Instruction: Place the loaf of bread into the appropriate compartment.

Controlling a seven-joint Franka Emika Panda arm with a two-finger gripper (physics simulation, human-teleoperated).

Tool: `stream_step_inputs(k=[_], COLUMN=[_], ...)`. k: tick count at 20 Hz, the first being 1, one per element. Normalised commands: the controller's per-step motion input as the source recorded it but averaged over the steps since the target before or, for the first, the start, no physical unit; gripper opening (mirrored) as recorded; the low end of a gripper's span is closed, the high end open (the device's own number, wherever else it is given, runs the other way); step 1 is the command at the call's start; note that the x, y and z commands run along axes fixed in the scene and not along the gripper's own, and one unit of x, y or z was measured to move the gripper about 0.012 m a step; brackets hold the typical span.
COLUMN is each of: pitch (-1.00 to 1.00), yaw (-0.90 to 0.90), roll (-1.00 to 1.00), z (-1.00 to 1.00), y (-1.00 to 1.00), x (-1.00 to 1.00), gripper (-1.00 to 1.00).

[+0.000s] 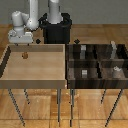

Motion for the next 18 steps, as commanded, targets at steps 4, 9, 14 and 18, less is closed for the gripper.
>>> stream_step_inputs(k=[4, 9, 14, 18], pitch=[0.00, 0.00, 0.00, 0.00], yaw=[0.00, 0.00, 0.00, 0.00], roll=[0.00, 0.00, 0.00, 0.00], z=[-0.50, -0.40, -0.20, 0.00], y=[0.00, 0.00, 0.00, 0.00], x=[0.25, 0.00, 0.20, 0.75], gripper=[1.00, 1.00, 1.00, 1.00])
